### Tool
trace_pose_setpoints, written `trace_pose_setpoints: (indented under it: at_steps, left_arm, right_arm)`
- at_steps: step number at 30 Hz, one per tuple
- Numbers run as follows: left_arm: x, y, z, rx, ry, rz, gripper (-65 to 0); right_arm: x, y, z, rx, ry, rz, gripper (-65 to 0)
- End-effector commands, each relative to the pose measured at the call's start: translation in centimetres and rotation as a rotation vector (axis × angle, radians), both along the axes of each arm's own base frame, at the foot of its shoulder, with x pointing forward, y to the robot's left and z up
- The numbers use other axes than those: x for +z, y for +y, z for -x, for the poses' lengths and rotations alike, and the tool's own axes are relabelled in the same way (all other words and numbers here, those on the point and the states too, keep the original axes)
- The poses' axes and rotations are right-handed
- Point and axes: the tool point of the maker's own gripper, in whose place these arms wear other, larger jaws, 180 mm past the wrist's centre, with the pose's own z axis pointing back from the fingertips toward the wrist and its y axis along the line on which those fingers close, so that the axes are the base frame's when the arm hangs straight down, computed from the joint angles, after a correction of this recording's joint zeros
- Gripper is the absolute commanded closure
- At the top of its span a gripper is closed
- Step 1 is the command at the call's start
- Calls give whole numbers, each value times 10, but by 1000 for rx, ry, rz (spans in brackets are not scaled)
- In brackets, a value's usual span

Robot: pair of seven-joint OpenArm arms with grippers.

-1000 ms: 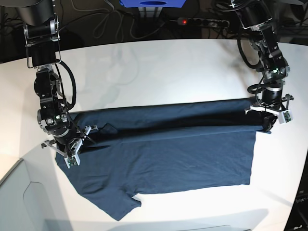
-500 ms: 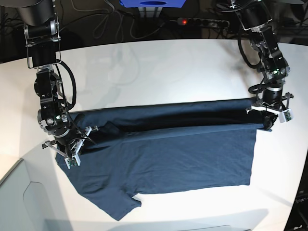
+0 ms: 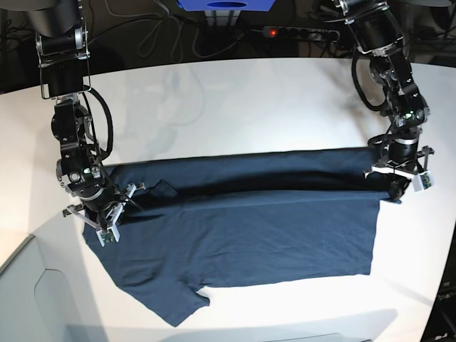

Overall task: Fold the T-shirt properly
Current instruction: 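Lift the shoulder edge with both grippers and fold it over the shirt body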

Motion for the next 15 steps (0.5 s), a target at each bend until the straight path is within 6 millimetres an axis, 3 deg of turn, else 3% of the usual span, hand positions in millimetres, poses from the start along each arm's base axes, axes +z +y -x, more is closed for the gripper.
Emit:
trace_pose_setpoints:
  at_steps: [1,5,7,11,15]
  left_arm:
    - [19,8,-9,5,-42,-25,-99]
    - [22,10,-11,3,-24,-28,-206]
    - [26,9,-12,-3,-34,-32,-240]
    - [45,6,-13,-16,-73,-59,-325]
    - [40,3,8,-29,-49,-84,-350]
  right_arm:
    - [19,-2,-12,10,-58,3,-79]
    - [20,-3,-12,7,-64,1,-242]
    - [21,-3,-12,7,-70,-1,-284]
    - [24,-13,-13,-24,-80,-7,-301]
    - [27,-31,-4,-80,-93,-20,-301]
